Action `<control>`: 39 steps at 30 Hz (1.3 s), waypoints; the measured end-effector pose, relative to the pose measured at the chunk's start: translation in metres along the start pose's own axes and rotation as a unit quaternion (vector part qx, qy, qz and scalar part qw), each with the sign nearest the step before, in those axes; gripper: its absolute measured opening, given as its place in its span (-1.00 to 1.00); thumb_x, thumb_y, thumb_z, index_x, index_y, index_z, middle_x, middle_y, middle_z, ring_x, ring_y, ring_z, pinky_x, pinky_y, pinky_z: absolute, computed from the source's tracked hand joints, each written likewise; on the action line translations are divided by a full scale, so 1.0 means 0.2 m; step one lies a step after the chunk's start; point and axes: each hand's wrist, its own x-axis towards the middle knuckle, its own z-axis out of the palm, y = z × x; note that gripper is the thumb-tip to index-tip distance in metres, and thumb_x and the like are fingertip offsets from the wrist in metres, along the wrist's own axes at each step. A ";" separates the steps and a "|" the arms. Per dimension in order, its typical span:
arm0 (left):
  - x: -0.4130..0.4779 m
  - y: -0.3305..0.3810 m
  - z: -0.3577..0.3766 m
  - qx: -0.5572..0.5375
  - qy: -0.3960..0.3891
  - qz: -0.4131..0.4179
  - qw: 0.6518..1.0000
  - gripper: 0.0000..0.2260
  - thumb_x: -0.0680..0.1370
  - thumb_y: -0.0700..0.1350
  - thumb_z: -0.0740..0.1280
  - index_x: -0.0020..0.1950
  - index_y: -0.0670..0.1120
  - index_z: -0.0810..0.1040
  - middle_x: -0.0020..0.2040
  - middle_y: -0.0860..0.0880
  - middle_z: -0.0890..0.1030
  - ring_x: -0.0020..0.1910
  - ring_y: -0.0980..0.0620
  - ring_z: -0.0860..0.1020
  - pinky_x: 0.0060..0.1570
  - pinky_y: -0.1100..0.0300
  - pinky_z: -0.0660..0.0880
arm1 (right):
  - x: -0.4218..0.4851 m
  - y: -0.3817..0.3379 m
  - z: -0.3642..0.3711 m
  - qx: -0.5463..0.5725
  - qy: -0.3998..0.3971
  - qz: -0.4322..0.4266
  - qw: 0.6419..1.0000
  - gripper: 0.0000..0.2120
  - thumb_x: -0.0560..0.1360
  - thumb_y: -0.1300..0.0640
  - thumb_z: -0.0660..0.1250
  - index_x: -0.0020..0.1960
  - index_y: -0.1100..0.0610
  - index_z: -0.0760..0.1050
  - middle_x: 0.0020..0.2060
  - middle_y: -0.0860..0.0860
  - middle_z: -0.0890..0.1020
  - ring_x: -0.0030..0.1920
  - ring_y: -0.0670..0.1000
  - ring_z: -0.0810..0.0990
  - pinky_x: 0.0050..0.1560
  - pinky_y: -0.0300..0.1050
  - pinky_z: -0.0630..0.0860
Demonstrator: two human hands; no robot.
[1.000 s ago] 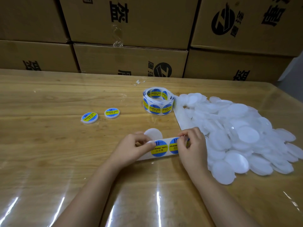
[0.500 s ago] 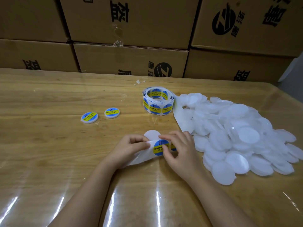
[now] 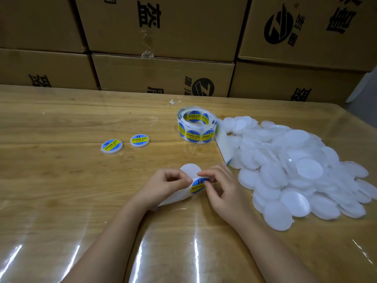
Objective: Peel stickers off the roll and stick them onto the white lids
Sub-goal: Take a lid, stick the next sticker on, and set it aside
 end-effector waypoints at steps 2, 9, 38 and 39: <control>0.00 -0.01 0.01 0.020 -0.007 0.001 1.000 -0.80 0.48 -0.22 0.42 -0.34 -0.02 0.63 -0.29 0.04 0.59 -0.27 0.16 0.48 -0.19 0.33 0.40 | 0.00 0.00 0.00 -0.009 -0.004 -0.016 1.000 -0.71 0.40 0.48 0.28 -0.02 0.18 0.59 -0.16 -0.09 0.52 -0.10 -0.07 0.47 -0.03 -0.29 0.39; 0.01 -0.01 0.01 0.073 -0.028 0.019 0.997 -0.85 0.48 -0.17 0.43 -0.29 -0.04 0.62 -0.30 0.12 0.57 -0.26 0.16 0.47 -0.19 0.31 0.39 | 0.01 -0.01 0.00 -0.028 -0.009 -0.020 0.999 -0.76 0.39 0.44 0.33 -0.11 0.15 0.64 -0.20 -0.01 0.54 -0.13 0.03 0.51 -0.05 -0.25 0.40; 0.04 -0.06 -0.05 0.279 0.193 0.047 0.939 -0.92 0.46 -0.04 0.42 -0.23 0.07 0.61 -0.29 0.11 0.51 -0.31 0.19 0.45 -0.27 0.22 0.35 | 0.01 0.03 0.01 0.062 0.057 0.050 0.995 -0.86 0.41 0.39 0.38 -0.15 0.18 0.59 -0.02 -0.04 0.49 -0.16 -0.19 0.54 -0.15 -0.34 0.47; 0.05 -0.06 -0.05 0.297 0.205 0.051 0.931 -0.94 0.46 -0.04 0.42 -0.20 0.01 0.63 -0.30 0.11 0.50 -0.29 0.18 0.45 -0.28 0.27 0.31 | 0.02 0.03 0.01 0.068 0.062 0.052 0.994 -0.87 0.41 0.38 0.38 -0.15 0.18 0.59 -0.03 -0.05 0.50 -0.17 -0.18 0.54 -0.18 -0.34 0.47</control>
